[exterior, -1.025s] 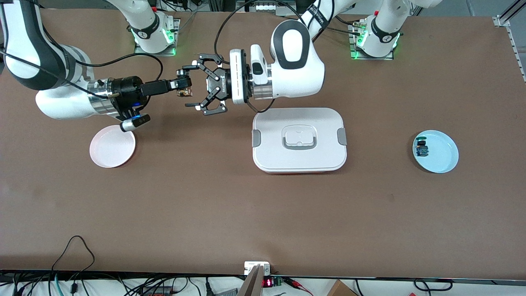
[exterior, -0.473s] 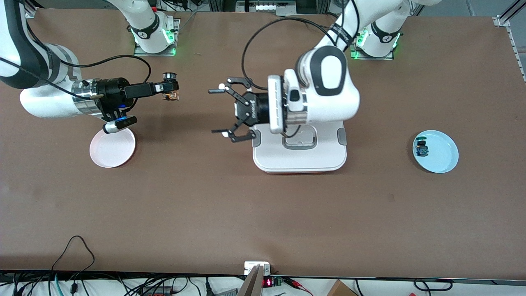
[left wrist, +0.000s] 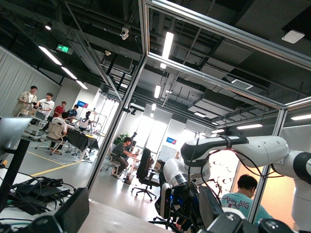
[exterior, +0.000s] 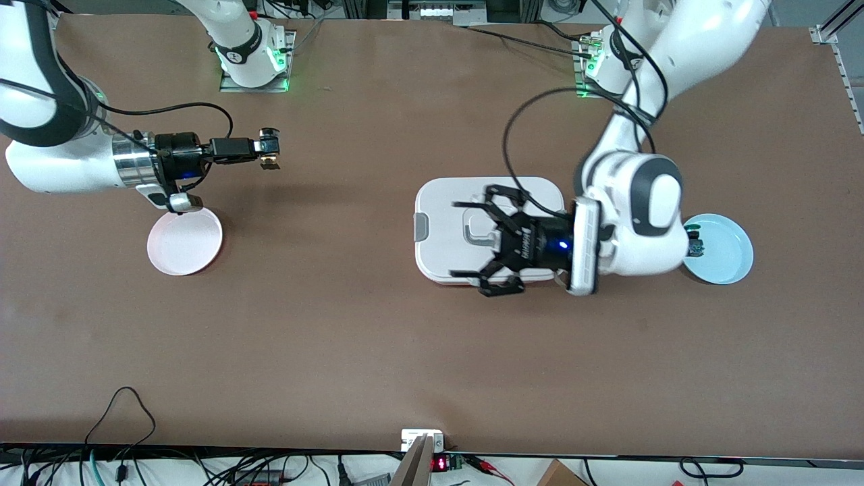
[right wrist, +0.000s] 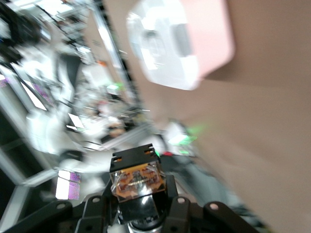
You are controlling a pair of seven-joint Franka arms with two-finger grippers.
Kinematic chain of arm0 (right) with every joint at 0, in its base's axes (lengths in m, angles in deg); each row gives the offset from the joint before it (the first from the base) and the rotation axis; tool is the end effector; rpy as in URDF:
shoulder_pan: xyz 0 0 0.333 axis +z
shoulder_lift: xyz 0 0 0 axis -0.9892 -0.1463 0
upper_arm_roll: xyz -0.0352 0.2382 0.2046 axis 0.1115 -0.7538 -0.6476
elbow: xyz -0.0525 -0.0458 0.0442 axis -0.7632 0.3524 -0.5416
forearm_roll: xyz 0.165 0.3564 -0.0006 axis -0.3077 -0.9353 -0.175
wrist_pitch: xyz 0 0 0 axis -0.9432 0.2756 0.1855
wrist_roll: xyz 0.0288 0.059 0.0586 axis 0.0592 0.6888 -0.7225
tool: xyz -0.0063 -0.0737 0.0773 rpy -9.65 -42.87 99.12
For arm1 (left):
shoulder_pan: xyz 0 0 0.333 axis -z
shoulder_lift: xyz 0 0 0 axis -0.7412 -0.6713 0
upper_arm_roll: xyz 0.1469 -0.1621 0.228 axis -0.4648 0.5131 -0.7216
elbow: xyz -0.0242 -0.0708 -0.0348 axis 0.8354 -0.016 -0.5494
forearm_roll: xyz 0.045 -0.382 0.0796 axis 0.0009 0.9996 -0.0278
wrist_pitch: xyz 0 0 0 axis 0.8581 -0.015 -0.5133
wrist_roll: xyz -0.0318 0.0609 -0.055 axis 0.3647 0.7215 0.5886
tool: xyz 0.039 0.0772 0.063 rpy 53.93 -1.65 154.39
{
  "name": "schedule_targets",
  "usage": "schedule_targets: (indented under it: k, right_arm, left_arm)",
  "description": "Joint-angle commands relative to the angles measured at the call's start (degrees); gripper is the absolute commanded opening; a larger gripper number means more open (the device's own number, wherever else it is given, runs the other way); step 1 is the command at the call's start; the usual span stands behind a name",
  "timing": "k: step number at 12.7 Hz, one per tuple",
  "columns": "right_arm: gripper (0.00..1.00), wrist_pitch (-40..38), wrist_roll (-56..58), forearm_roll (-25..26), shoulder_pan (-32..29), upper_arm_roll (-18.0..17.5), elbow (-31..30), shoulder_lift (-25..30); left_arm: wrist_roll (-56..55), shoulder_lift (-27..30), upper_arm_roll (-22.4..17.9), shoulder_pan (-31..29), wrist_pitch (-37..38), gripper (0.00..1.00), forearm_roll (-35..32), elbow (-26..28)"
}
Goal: Transfer orange switch to right arm and place
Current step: 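Open the left gripper and withdraw it from the switch, then carry the switch over the white dish while the left gripper retracts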
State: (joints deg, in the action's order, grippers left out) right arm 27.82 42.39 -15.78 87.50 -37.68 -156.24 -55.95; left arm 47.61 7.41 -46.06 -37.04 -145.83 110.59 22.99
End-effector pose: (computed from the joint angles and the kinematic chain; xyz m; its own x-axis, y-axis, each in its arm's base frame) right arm 0.5169 0.0846 0.3981 0.9136 0.1775 -0.3659 -0.2500 -0.4646 -0.8495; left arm 0.6897 -0.2797 0.4198 0.3563 0.2476 0.9010 -0.9336 0.0541 0.3543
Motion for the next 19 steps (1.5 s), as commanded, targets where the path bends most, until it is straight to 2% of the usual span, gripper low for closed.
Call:
schedule_targets:
  k: [1, 3, 5, 7, 10, 14, 15, 16, 19]
  right_arm:
    - [0.18, 3.0, 8.0, 11.1, -0.4, -0.1, -0.1, 0.9]
    - [0.18, 9.4, 13.5, 25.0, 0.5, -0.1, 1.2, 1.1]
    - [0.18, 11.6, 19.6, 34.5, 0.9, -0.1, 1.3, 0.7]
    - [0.18, 17.2, 26.8, 43.6, 0.9, -0.1, 0.8, -0.2]
    - [0.18, 23.9, 37.2, 50.2, 0.3, -0.1, -0.2, -3.3]
    - [0.18, 35.9, 42.6, 59.6, -0.2, 0.0, -5.4, -3.3]
    - [0.18, 38.7, 43.8, 62.4, -0.5, 0.0, -6.5, -3.3]
    - [0.18, 41.7, 45.4, 65.6, -0.8, 0.0, -7.4, -3.4]
    - [0.18, 48.3, 47.2, 69.8, -2.6, 0.0, -8.7, -5.0]
  left_arm:
    - [0.3, -5.7, 0.9, -6.3, 4.3, 1.00, -6.7, -3.7]
    - [1.1, -10.3, 0.8, -13.7, 9.9, 1.00, -9.5, -3.7]
    - [1.1, -10.5, 0.3, -18.3, 10.1, 1.00, -16.7, -5.0]
    - [0.9, -10.5, -0.1, -22.2, 10.6, 1.00, -26.2, -7.2]
    - [-1.8, -9.7, -0.1, -27.2, 10.6, 1.00, -45.8, -12.2]
    - [-14.2, -7.0, 0.0, -30.7, 10.7, 1.00, -72.3, -19.6]
    - [-15.9, -4.4, -0.2, -30.7, 10.6, 1.00, -76.7, -19.8]
    - [-21.1, -0.1, -0.5, -30.1, 10.2, 1.00, -84.2, -19.9]
    - [-32.3, 7.5, 0.5, -29.4, 10.6, 1.00, -94.4, -19.8]
